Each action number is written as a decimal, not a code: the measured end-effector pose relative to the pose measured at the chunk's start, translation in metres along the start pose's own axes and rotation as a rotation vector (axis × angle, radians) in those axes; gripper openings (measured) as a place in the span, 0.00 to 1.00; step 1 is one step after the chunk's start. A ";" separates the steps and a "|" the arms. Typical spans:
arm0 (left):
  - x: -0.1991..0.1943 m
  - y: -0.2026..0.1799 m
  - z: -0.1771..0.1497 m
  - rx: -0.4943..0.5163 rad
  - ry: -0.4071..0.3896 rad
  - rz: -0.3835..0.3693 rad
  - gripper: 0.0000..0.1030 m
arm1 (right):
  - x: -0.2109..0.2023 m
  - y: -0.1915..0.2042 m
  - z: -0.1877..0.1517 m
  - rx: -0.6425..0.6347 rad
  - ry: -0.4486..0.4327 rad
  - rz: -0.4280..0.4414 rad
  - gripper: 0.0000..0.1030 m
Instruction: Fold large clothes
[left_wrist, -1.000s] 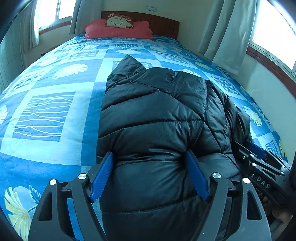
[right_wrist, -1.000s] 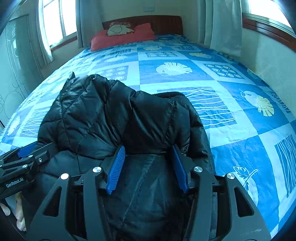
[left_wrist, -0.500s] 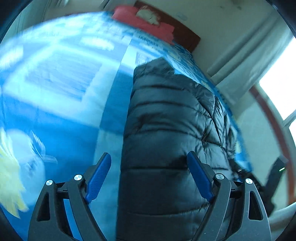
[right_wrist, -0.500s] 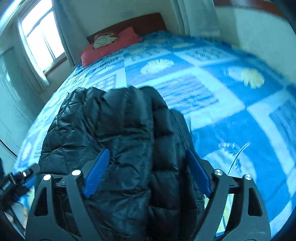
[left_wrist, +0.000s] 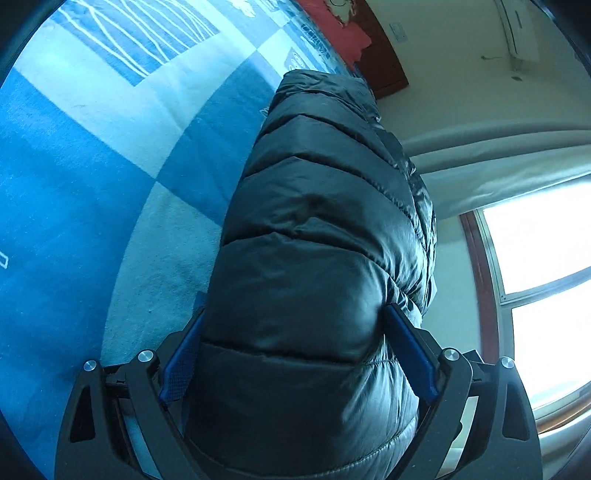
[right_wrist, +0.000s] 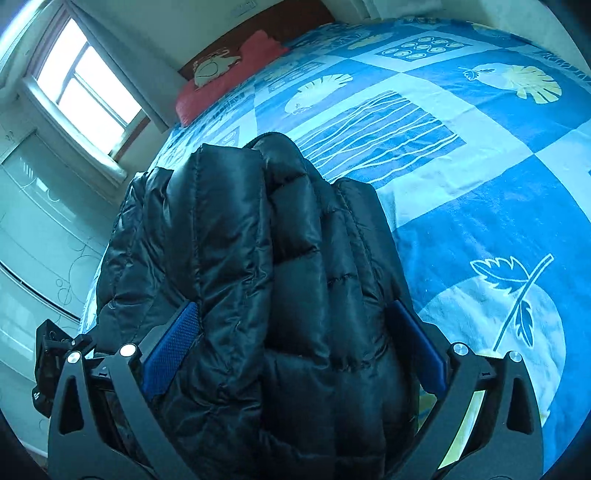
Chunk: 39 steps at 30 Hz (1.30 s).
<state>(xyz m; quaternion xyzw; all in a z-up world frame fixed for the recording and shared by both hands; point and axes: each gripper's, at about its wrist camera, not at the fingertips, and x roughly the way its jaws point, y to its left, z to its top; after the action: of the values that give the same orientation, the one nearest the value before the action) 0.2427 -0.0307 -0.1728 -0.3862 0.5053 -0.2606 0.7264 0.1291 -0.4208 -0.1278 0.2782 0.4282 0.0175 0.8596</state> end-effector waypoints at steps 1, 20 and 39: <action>0.001 -0.002 -0.001 0.005 0.000 0.002 0.90 | 0.001 -0.001 -0.001 0.003 -0.001 0.005 0.98; 0.010 0.000 0.006 0.043 0.043 0.006 0.91 | 0.006 -0.019 -0.001 0.057 -0.011 0.087 0.98; 0.006 -0.031 0.013 0.173 0.068 -0.002 0.81 | 0.000 0.003 -0.008 0.041 0.007 0.312 0.43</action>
<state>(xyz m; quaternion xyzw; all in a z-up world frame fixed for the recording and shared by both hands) 0.2577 -0.0485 -0.1476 -0.3134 0.5050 -0.3170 0.7391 0.1235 -0.4142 -0.1299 0.3587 0.3831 0.1431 0.8391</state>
